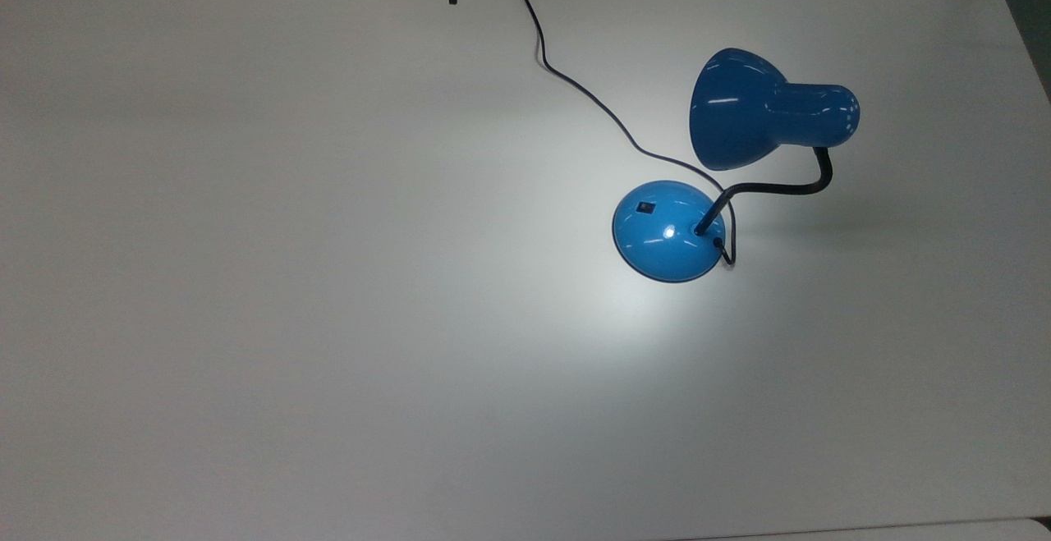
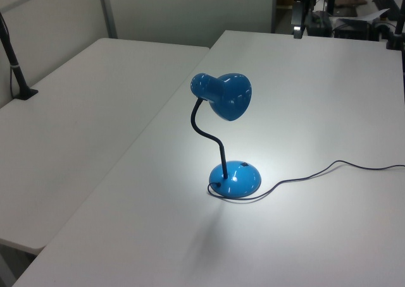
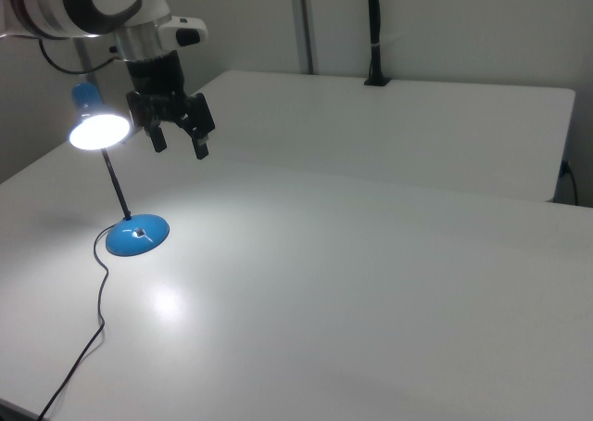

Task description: Turn off the lamp

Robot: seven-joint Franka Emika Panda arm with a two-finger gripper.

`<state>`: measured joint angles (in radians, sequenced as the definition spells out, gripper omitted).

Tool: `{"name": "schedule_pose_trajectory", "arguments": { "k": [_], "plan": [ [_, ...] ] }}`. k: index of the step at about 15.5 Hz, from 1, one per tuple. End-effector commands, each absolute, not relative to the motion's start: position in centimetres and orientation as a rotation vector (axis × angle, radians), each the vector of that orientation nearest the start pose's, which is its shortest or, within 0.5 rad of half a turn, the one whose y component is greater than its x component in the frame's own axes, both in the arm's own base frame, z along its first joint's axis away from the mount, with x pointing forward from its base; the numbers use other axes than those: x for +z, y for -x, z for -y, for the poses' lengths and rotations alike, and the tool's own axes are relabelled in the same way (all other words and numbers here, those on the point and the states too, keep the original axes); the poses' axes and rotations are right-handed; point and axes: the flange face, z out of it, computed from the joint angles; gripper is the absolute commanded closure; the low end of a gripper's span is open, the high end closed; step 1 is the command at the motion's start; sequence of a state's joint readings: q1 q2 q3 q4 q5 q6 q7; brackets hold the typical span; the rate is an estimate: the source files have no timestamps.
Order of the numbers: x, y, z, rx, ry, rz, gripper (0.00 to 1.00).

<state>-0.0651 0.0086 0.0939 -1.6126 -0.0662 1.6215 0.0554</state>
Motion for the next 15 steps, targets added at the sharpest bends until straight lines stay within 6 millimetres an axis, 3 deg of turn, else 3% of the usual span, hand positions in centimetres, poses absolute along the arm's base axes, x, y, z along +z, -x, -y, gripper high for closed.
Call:
{"name": "schedule_pose_trajectory", "arguments": {
  "k": [1,8,11,13,15],
  "plan": [
    [60.72,-55.90,-0.85,0.004,3.214,-0.064,0.00],
    [60.46,-55.95,-1.03,0.014,3.213,-0.054,0.03],
    [60.40,-55.96,-1.05,0.014,3.211,-0.039,0.54],
    [60.41,-55.98,-1.07,0.012,3.210,-0.037,0.83],
    [60.33,-56.02,-1.05,0.015,3.211,-0.037,0.88]
  ]
}}
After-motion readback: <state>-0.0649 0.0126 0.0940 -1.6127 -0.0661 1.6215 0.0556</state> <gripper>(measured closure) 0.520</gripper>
